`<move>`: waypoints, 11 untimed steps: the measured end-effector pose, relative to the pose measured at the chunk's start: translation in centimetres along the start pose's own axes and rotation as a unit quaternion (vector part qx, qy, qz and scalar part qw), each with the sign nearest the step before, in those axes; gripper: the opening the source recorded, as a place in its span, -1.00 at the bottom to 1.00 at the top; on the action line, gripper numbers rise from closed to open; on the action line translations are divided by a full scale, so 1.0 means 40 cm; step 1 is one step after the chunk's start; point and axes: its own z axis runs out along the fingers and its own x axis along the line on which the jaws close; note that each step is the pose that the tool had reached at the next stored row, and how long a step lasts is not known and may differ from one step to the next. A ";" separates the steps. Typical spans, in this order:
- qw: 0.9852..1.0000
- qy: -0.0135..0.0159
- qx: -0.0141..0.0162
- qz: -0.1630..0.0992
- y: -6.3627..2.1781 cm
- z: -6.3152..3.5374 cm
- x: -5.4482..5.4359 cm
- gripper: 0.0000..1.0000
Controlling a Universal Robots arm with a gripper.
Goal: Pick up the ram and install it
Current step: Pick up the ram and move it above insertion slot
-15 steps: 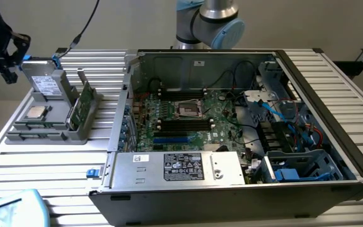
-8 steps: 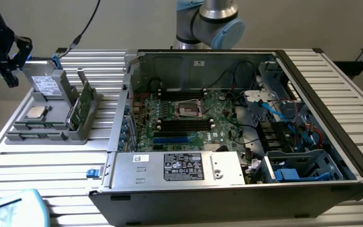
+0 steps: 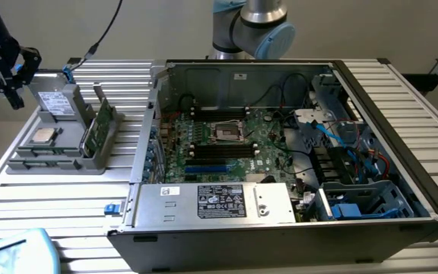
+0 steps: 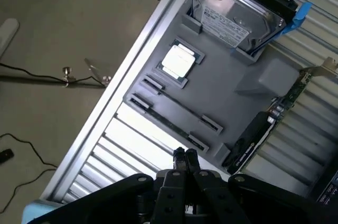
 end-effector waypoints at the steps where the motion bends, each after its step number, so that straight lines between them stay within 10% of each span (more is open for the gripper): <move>1: 1.000 0.001 0.000 -0.009 0.000 0.002 0.000 -0.79; 11: 0.995 0.002 0.001 -0.100 -0.001 0.021 -0.002 -0.79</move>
